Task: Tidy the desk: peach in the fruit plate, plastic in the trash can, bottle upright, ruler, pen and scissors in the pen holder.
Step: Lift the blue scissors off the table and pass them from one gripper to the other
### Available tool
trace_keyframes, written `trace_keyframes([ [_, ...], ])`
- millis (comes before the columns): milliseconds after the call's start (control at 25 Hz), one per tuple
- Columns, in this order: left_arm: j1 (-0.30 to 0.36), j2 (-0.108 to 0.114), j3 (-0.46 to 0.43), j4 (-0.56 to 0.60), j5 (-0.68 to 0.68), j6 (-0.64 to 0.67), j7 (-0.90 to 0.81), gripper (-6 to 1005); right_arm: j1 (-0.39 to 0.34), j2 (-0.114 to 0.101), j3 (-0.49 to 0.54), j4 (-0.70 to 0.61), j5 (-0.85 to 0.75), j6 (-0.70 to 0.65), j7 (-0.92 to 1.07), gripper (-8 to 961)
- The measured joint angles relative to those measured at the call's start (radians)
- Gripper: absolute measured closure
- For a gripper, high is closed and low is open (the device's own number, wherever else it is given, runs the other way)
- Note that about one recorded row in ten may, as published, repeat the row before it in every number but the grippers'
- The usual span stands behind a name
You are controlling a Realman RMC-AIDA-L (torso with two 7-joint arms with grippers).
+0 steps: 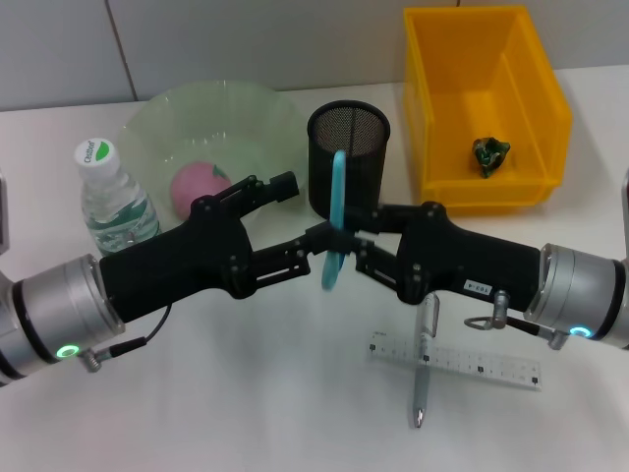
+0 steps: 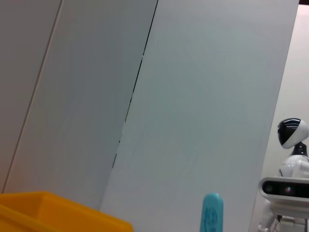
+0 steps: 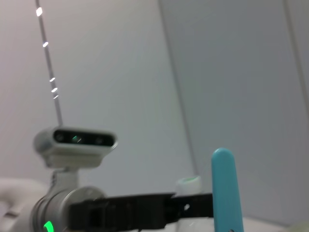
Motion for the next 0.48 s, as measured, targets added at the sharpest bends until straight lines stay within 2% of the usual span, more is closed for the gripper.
trace_keyframes([
  [160, -0.037, 0.000, -0.004, -0.083, -0.058, -0.022, 0.082, 174, 0.006, 0.003, 0.002, 0.110, 0.086, 0.008, -0.130, 679],
  [480, -0.063, 0.000, -0.009, -0.125, -0.100, -0.065, 0.165, 181, 0.024, 0.005, 0.019, 0.171, 0.123, 0.056, -0.202, 677],
])
